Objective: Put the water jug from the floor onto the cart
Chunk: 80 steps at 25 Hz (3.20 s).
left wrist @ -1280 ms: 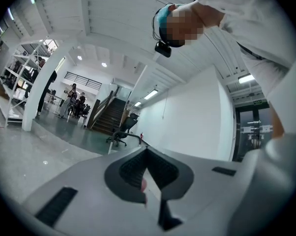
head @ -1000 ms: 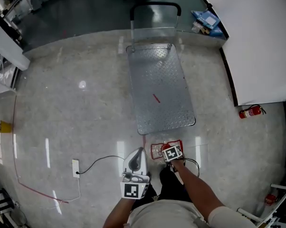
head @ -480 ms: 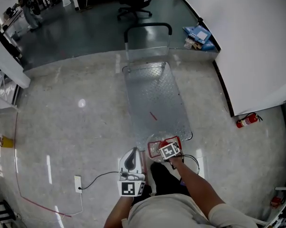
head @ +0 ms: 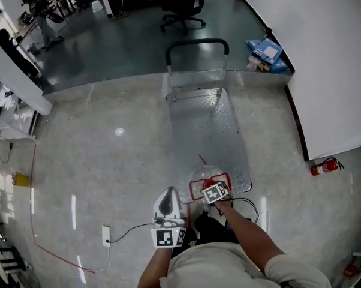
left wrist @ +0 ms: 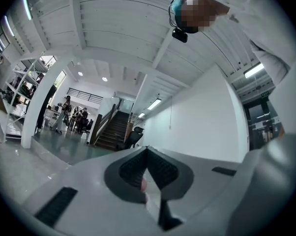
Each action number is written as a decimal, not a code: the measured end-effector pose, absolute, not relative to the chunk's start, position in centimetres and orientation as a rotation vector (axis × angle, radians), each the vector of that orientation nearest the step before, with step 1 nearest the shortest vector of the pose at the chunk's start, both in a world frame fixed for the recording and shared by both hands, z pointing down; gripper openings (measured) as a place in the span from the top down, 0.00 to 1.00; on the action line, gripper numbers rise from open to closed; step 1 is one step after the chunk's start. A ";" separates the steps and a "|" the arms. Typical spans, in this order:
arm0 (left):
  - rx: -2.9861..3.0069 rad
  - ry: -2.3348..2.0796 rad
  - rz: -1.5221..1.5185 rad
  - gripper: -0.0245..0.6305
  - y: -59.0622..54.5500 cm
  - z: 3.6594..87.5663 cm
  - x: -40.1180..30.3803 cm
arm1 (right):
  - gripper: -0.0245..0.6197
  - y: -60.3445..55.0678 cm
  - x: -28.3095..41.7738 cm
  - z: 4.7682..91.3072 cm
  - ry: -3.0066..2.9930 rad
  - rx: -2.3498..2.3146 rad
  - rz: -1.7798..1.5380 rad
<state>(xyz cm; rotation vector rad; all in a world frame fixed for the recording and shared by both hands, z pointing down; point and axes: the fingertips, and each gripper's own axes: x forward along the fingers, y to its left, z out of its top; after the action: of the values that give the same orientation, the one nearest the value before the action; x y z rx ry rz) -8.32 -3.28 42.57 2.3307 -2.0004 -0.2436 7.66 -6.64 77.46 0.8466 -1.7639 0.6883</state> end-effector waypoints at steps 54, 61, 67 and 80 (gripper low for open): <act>2.380 -1.779 -0.177 0.96 -14.7 46.7 -7.4 | 0.55 -12.9 8.5 74.7 -1.849 0.951 0.687; 2.415 -1.784 -0.211 0.96 -14.7 43.6 -7.3 | 0.94 -17.5 10.5 60.3 -2.107 1.365 0.441; 2.492 -1.784 -0.204 0.96 -14.9 39.9 -6.9 | 0.94 -18.5 11.1 47.1 -2.385 1.610 0.226; 2.508 -1.763 -0.198 0.96 -12.8 38.5 -5.7 | 0.94 -12.9 9.8 42.5 -2.577 1.625 0.093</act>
<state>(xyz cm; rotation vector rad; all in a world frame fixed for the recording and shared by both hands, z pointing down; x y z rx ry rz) -5.73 -12.78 38.55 2.5077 -1.7628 -0.1975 9.78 -12.94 42.53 1.6251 -2.5769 0.0932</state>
